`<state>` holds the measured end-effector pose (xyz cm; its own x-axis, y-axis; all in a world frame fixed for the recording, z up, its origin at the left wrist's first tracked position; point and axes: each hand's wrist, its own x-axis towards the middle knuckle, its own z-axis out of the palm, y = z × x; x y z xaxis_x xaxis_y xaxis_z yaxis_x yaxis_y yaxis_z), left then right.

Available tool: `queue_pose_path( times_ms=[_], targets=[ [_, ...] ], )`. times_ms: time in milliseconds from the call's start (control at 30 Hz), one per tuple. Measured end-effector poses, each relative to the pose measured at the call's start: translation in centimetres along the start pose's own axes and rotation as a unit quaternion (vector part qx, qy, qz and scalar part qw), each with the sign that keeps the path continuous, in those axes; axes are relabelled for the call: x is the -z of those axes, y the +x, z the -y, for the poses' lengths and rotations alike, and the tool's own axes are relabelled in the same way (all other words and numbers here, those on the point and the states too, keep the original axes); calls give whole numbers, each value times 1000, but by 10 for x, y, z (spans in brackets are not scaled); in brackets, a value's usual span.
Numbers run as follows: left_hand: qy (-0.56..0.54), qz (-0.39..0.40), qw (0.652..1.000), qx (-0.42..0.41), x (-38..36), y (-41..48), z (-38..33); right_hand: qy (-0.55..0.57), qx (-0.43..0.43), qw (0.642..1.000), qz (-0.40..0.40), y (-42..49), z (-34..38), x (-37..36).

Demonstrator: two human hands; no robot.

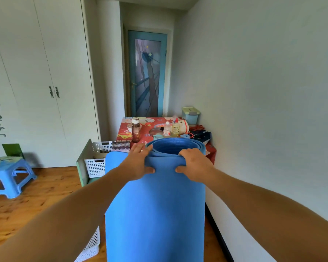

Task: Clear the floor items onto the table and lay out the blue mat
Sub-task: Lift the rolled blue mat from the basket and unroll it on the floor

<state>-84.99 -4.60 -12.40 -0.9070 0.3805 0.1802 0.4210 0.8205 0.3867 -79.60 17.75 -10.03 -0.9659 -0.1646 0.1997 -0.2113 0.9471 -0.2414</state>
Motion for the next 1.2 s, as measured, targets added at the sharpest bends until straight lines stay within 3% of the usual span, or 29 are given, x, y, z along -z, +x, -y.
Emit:
queue_pose_path(
  times_ms=[167,300,333,400,433,600,833,1000,1200],
  targets=[
    [-6,-2,985,173,10,-23,41,57,7,997,-51,-21,-45,18],
    [-52,-139,944,295,28,-25,38,88,50,992,-79,-34,-69,25],
    [-115,-149,932,309,34,-24,39,94,60,990,-90,-35,-70,26],
    [-273,-140,909,282,40,-24,32,104,76,986,-107,-39,-78,30],
    [-303,-140,902,274,41,-28,27,107,79,985,-112,-40,-82,30],
    [-238,-249,897,278,49,-32,10,109,60,983,-137,-39,-101,30],
    [-184,-298,912,212,66,-28,-33,125,-26,984,-124,-31,-128,15],
    [-93,-218,963,129,61,-19,-86,42,-50,998,-25,-20,-113,20],
    [9,-79,997,12,16,-6,-135,162,100,981,-44,-13,-42,38]
  ],
)
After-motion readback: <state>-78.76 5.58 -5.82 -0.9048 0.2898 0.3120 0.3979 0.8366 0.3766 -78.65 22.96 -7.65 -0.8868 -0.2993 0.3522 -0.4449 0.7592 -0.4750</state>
